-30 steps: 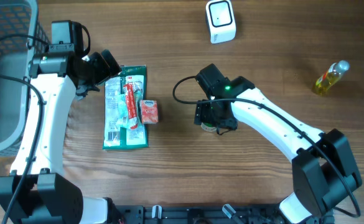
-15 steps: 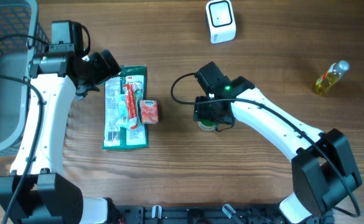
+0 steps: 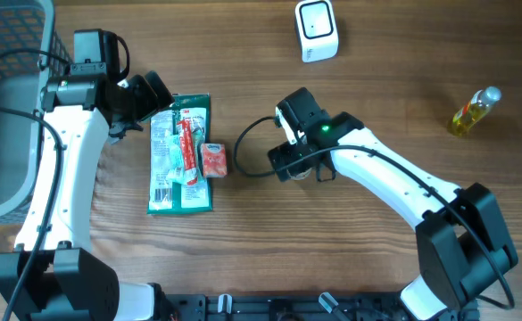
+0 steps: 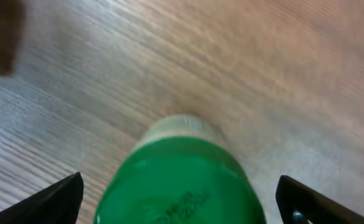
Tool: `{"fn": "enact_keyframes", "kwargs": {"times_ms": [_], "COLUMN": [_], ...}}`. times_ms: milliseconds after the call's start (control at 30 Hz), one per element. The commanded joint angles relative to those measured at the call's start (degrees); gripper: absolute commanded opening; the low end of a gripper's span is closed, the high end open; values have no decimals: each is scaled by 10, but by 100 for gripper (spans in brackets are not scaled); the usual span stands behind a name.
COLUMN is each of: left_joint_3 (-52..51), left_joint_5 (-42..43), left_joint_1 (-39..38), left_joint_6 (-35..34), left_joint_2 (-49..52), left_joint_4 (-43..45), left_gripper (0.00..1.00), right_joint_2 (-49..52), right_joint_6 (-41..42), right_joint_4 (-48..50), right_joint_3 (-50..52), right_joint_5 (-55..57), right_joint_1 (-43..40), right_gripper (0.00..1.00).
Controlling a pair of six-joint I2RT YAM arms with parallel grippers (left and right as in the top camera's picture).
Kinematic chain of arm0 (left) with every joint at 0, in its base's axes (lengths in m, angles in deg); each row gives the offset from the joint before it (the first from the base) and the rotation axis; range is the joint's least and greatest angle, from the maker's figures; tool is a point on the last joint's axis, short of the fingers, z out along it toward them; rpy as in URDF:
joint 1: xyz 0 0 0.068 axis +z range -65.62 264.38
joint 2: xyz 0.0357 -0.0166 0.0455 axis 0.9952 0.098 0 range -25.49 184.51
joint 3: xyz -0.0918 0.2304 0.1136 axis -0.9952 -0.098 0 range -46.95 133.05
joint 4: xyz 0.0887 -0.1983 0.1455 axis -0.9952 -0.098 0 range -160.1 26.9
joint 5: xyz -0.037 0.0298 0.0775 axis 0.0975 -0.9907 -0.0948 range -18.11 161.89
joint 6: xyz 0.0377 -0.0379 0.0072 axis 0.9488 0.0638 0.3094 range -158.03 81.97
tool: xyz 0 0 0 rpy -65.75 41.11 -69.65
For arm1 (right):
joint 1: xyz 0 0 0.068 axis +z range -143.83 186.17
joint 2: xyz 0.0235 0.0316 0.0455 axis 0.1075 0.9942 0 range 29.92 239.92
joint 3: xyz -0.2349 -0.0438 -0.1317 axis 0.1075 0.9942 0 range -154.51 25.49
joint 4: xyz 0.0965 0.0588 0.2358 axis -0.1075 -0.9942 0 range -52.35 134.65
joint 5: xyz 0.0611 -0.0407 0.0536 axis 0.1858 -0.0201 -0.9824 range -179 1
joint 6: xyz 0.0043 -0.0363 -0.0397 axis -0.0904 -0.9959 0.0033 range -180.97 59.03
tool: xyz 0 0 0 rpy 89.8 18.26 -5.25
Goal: Scan the item barcode
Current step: 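Lift the jar with the right gripper and turn its label toward the scanner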
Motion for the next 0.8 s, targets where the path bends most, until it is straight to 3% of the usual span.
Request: {"fn": "enact_keyframes", "kwargs": {"times_ms": [0,67,133,267,300,400,467,633,767], "left_joint_3": [2,2,2,2,2,2,2,2,2], "left_joint_5": [0,0,0,0,0,0,0,0,0], "left_joint_1": [2,2,2,2,2,2,2,2,2], "left_joint_6": [11,11,11,11,11,11,11,11,11], "left_joint_2": [0,0,0,0,0,0,0,0,0], "left_joint_4": [0,0,0,0,0,0,0,0,0], "left_gripper": [100,100,100,100,100,100,100,100,100], "right_joint_2": [8,4,5,6,8,10,10,10,10], "right_joint_6": [77,225,317,324,329,413,414,414,363], "right_joint_4": [-23,-81,-103,-105,-106,-99,-71,-66,-63], "right_joint_3": [-42,-97,-105,-76,-69,-39,-17,-7,-7], "right_joint_5": [10,18,24,9,9,9,9,11,23], "right_joint_1": [1,0,0,1,0,1,1,1,1], "right_gripper": [100,100,100,99,95,98,98,74,72]}}
